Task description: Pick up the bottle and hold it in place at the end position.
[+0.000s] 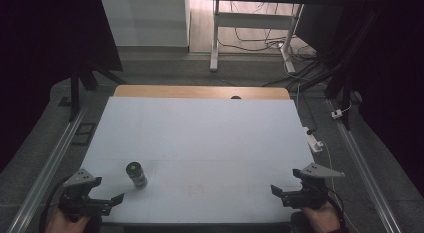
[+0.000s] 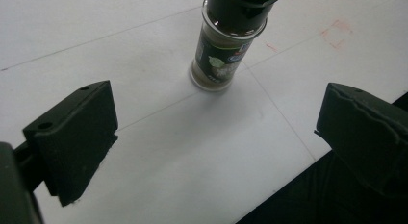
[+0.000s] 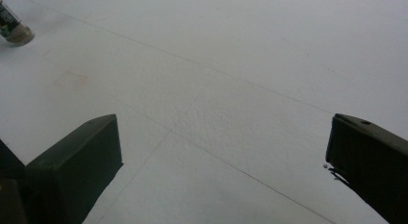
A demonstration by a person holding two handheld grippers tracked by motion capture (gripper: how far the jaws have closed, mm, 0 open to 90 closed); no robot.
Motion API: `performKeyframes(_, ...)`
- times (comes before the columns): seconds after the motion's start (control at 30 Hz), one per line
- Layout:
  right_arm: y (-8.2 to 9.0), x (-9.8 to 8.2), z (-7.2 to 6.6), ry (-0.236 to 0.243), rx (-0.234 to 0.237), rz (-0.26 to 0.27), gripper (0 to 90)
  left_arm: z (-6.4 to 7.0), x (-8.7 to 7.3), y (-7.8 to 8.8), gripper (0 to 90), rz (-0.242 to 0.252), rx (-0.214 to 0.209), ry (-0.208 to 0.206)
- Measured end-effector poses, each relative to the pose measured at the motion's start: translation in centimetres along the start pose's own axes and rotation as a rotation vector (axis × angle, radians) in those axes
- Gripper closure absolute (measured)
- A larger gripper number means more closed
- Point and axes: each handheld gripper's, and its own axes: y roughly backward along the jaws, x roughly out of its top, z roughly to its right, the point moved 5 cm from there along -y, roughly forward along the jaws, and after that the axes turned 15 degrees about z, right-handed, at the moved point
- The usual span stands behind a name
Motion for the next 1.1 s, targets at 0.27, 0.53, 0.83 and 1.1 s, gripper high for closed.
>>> performKeyframes(0.27,-0.15,-0.08,-0.23,0.039,-0.042,-0.019,0.0,-0.02,-0.03,-0.02,3.5,-0.007,-0.06,0.024)
performKeyframes(0.53,-0.26,-0.13,-0.11,0.016,-0.027,-0.032,0.0,0.08,-0.03,-0.12,2.1,-0.015,-0.066,0.012)
performKeyframes(0.83,-0.37,-0.18,-0.17,0.019,-0.013,-0.039,0.0,0.12,0.14,-0.22,0.0,-0.006,-0.05,0.005)
performKeyframes(1.1,-0.49,-0.24,-0.3,0.027,-0.005,-0.052,0.0,0.02,0.57,-0.62,0.0,0.014,-0.07,-0.028)
